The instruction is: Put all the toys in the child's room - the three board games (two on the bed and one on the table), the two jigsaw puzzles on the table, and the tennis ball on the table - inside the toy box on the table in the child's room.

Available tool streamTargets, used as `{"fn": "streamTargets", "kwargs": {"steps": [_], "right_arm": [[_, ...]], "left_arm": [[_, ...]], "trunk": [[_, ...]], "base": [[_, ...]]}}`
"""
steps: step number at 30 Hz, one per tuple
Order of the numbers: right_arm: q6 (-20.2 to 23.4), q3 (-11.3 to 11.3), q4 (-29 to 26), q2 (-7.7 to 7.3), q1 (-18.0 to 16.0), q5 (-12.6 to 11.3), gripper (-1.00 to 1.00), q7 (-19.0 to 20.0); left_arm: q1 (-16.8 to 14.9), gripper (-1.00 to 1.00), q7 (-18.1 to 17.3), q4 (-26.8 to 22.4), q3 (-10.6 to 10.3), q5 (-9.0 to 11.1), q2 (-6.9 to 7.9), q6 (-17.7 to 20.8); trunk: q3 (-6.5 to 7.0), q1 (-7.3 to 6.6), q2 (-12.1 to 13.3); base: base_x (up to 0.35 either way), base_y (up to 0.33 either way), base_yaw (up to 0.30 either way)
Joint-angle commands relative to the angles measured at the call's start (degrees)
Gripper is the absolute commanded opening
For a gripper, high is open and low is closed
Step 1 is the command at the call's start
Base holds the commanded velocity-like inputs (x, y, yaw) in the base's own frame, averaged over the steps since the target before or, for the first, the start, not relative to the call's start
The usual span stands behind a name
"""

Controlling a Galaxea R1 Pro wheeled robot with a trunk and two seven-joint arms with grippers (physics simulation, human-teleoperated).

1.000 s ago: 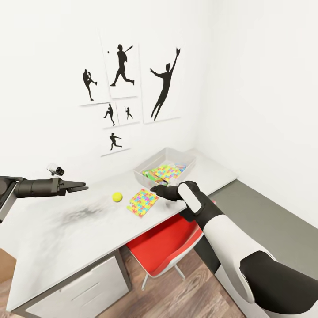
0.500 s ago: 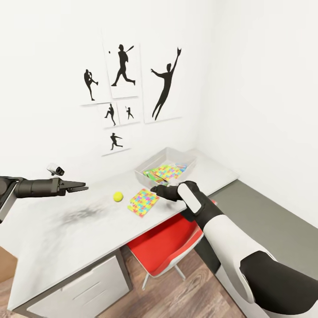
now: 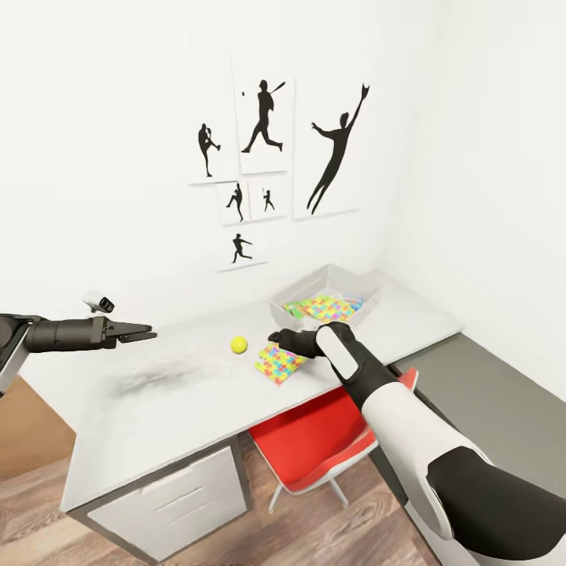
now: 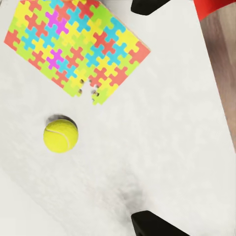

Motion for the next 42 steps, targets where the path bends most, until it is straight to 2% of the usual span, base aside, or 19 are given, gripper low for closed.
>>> {"fn": "streamTargets", "kwargs": {"steps": [1, 10, 23, 42], "right_arm": [[0.1, 0.1, -0.1, 0.0, -0.1, -0.5, 1.0, -0.5], [0.1, 0.0, -0.1, 0.0, -0.1, -0.4, 1.0, -0.6], [0.1, 0.0, -0.1, 0.0, -0.1, -0.4, 1.0, -0.6], [0.1, 0.0, 0.0, 0.0, -0.1, -0.4, 1.0, -0.6]], "left_arm": [[-0.1, 1.0, -0.2, 0.0, -0.2, 0.1, 0.07, 0.6], [0.0, 1.0, -0.2, 0.0, -0.2, 0.1, 0.18, 0.6], [0.1, 1.0, -0.2, 0.0, -0.2, 0.1, 0.33, 0.6], [0.1, 1.0, -0.2, 0.0, -0.2, 0.1, 0.33, 0.6]], "trunk": [[-0.12, 0.04, -0.1], [-0.12, 0.04, -0.1], [-0.12, 0.04, -0.1], [-0.12, 0.04, -0.1]], "base": [[0.0, -0.138, 0.29], [0.0, -0.205, 0.291], [0.0, -0.025, 0.263], [0.0, 0.026, 0.023]]}}
